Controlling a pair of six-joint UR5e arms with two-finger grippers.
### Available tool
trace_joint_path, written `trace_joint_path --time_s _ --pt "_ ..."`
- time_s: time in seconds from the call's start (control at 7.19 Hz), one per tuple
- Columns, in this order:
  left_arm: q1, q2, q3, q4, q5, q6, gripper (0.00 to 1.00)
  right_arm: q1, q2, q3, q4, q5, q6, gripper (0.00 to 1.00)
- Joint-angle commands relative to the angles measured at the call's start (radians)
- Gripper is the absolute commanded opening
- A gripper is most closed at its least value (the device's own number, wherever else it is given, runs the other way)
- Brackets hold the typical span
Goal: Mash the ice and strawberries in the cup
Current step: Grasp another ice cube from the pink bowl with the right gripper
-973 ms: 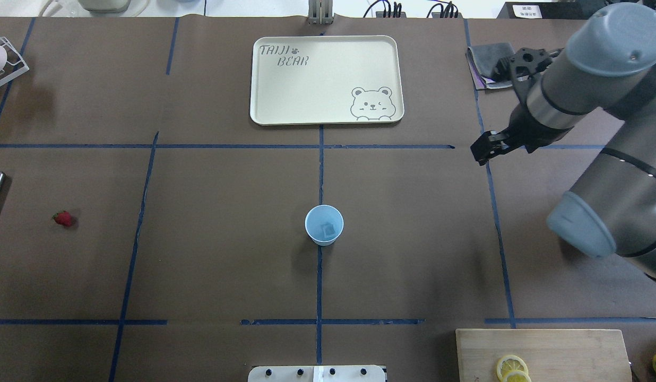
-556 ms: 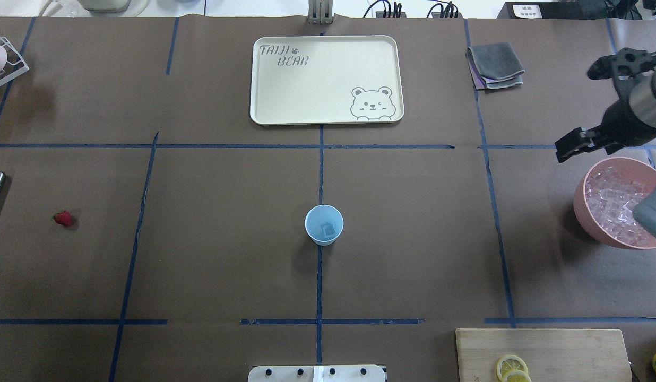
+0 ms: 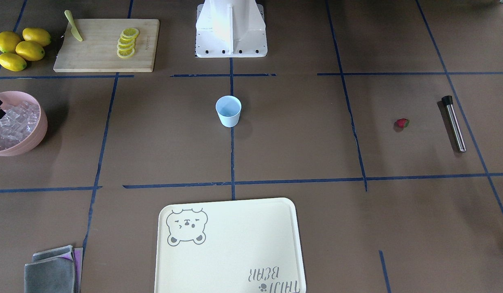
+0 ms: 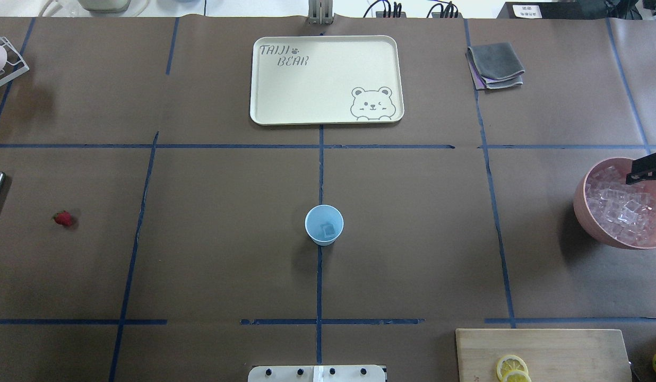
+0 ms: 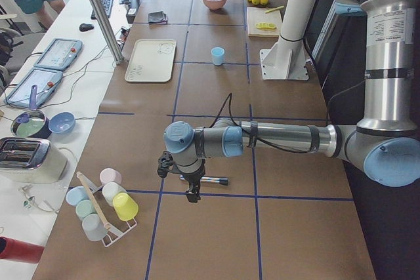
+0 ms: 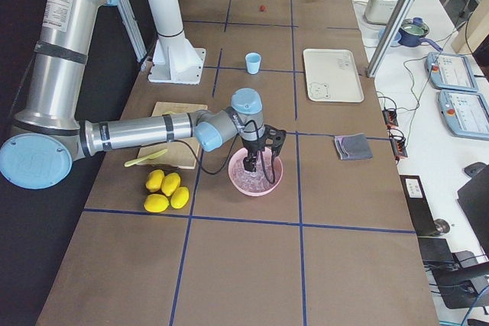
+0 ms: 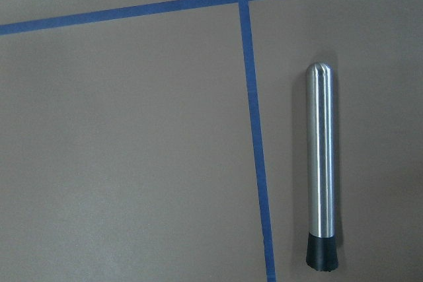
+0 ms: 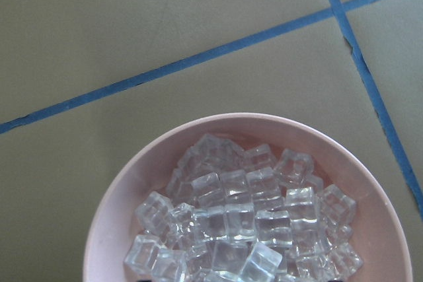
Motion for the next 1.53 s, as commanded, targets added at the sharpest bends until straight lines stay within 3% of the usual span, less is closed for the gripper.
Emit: trace_joint_path --time_s 0.0,0.56,1.39 --pt "0.0 0.0 -0.001 0.0 0.0 0.0 1.0 -0.186 -0.035 -0.04 0.13 -0.144 0.202 0.8" --pt "0.0 0.002 0.002 0.0 -0.003 0.0 1.0 -0.211 -0.092 -0.001 0.132 -0.157 0.155 0.73" --pt "0.0 0.005 0.002 0.0 -0.008 0.0 1.0 -0.197 -0.075 0.002 0.115 -0.153 0.031 0.72"
